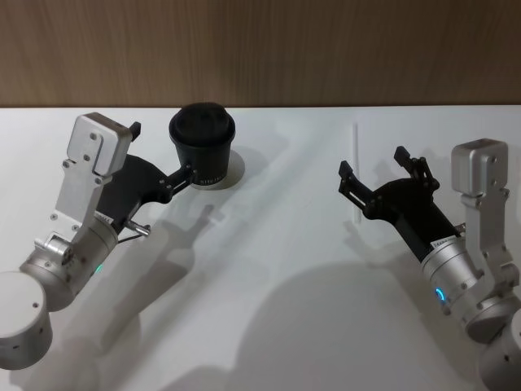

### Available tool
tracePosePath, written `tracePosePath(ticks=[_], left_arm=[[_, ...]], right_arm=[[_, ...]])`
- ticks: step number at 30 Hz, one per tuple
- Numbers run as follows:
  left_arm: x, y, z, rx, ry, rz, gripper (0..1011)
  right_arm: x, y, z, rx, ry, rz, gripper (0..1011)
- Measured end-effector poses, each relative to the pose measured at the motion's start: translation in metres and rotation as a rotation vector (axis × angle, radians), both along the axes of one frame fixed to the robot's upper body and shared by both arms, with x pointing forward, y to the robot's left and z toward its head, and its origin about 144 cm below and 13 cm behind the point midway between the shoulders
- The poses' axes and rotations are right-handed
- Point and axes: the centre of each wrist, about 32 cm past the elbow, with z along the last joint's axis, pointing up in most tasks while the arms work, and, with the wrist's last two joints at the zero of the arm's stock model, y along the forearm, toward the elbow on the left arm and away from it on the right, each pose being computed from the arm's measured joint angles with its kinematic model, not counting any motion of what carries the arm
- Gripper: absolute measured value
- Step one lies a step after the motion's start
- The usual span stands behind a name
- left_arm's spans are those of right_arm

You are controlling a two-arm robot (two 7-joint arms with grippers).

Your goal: Pick up the straw with one hand, pass it to the other hand, and insert it into the cup.

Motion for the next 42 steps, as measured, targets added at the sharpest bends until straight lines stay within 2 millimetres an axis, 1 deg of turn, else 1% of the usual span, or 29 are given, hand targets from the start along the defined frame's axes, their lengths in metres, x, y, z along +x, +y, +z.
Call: tracePosePath(ticks=[42], left_arm=[[0.0, 0.0, 0.0, 0.0, 0.0, 0.0, 1003]], right_arm=[[0.0, 0.0, 0.0, 0.0, 0.0, 0.0, 1001]])
